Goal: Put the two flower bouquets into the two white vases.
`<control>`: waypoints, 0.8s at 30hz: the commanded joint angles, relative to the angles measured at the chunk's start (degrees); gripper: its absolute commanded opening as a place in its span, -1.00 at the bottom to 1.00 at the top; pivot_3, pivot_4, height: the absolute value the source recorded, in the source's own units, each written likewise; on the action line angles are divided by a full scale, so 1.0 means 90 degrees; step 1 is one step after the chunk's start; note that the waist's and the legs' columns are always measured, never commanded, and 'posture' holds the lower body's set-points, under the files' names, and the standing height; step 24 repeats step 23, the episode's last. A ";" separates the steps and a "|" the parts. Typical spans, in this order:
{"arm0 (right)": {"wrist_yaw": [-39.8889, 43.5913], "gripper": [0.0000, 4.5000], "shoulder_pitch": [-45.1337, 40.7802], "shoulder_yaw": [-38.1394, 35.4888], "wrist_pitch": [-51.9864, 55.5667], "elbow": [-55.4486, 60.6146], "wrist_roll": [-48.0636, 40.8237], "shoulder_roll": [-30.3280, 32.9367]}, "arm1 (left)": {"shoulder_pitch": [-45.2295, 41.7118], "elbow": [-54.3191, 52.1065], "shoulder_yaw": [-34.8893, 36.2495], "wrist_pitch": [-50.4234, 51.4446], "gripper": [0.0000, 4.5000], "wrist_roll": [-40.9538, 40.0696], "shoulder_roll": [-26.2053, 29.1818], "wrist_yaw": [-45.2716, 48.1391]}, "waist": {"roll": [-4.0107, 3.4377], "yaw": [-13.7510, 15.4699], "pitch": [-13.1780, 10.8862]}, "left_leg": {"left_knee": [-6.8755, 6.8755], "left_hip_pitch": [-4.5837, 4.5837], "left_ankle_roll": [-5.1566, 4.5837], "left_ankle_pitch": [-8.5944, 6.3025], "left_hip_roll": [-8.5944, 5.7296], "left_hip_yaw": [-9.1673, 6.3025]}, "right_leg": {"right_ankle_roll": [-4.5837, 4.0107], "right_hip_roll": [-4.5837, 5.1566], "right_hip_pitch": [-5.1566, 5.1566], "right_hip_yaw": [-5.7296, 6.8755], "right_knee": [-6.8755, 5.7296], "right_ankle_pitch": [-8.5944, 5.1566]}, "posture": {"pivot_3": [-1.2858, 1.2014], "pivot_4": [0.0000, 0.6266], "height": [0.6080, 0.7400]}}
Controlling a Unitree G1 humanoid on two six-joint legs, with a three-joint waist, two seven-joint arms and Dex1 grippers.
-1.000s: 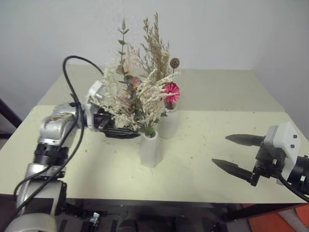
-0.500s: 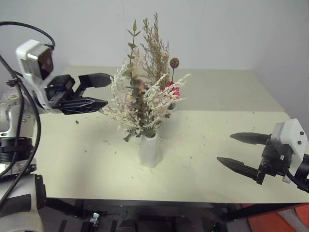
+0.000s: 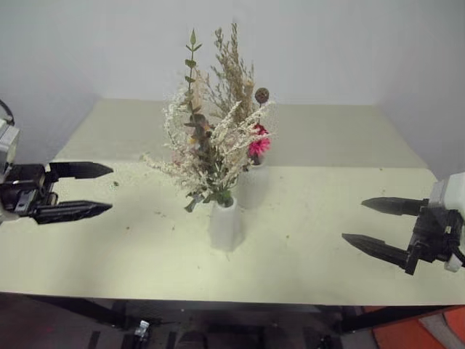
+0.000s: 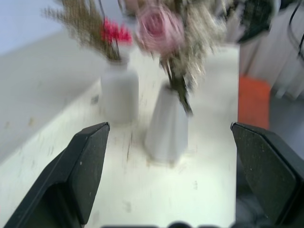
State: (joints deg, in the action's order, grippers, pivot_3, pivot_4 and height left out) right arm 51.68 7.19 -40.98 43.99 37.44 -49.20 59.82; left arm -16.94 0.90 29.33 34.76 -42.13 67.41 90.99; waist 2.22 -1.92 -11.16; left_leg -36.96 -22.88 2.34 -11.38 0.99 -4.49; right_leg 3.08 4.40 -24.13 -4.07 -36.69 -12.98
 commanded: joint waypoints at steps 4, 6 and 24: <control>0.0488 1.00 -0.0265 -0.0131 -0.0345 -0.0653 0.0287 0.0226 | 0.0731 -0.0778 0.0371 -0.0302 0.99 0.0111 -0.0168 -0.0304 | 0.0000 -0.0001 0.0000 | 0.0000 -0.0004 0.0000 0.0000 0.0003 0.0003 | -0.0003 -0.0002 -0.0004 0.0000 0.0001 -0.0001 | 0.03 -0.52 1.00; 0.0599 1.00 -0.0311 -0.0081 -0.0411 -0.0807 0.0396 0.0260 | 0.0872 -0.0871 0.0463 -0.0269 0.99 0.0044 -0.0264 -0.0420 | 0.0000 -0.0012 0.0000 | 0.0003 -0.0004 0.0000 0.0000 0.0003 0.0004 | 0.0009 -0.0001 -0.0005 0.0000 0.0001 0.0006 | 0.03 -0.52 1.00; 0.1213 1.00 -0.0596 -0.0044 -0.0579 -0.1621 0.0609 0.0239 | 0.1218 -0.2062 0.0712 0.0598 0.99 -0.1074 -0.0797 -0.1689 | 0.0000 -0.0049 0.0000 | 0.0004 -0.0002 0.0001 0.0000 0.0003 0.0004 | 0.0026 -0.0003 -0.0004 -0.0001 -0.0001 0.0015 | 0.03 -0.52 1.00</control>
